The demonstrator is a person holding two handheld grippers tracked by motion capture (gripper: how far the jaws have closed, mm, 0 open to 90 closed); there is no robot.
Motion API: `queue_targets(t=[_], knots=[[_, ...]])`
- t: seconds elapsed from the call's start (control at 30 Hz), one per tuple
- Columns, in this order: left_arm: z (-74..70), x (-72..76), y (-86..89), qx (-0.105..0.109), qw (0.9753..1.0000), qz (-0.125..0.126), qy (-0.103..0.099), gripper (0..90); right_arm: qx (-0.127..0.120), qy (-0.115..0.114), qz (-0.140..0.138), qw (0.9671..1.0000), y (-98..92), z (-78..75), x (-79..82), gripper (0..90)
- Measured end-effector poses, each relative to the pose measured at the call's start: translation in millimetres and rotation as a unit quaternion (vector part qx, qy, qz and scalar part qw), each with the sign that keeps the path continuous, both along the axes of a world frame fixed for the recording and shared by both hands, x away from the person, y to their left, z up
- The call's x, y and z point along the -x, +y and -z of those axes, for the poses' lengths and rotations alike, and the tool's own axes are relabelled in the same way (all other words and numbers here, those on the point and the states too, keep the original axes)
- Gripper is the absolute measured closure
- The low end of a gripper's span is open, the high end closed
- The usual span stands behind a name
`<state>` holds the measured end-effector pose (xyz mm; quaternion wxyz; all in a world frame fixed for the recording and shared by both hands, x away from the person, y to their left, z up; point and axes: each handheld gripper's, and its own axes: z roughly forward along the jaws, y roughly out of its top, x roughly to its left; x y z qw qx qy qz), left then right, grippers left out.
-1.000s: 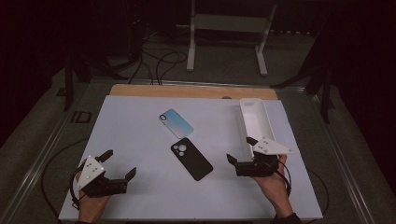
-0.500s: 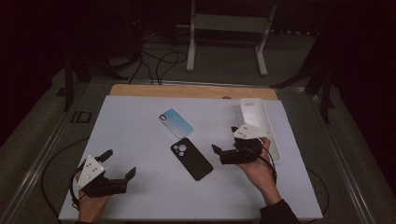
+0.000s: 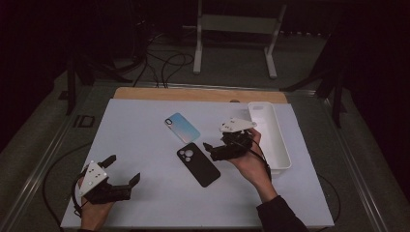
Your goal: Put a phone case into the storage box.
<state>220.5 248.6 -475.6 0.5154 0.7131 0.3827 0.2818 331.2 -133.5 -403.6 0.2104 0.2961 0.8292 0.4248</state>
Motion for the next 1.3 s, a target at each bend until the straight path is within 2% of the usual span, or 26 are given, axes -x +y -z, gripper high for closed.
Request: queue_targets(t=[0.37, 0.53, 0.77, 1.3], knots=[[0.7, -0.7, 0.1, -0.002, 1.0, 0.0, 0.003, 0.0, 0.03, 0.017, -0.013, 0.9993, 26.2, 3.7, -24.7, 7.8], [0.9, -0.7, 0.4, -0.001, 1.0, 0.0, 0.003, 0.0, 0.033, 0.021, -0.014, 0.9991, 34.6, 5.4, -35.8, 7.9], [1.3, -0.9, -0.5, -0.003, 1.0, 0.001, 0.004, 0.0, 0.052, 0.034, -0.016, 0.998, 48.1, 14.3, -54.1, 7.9], [1.6, -0.8, 1.2, 0.001, 1.0, 0.0, 0.006, 0.0, 0.102, 0.071, -0.03, 0.9918, 85.8, 41.7, -89.1, 7.9]])
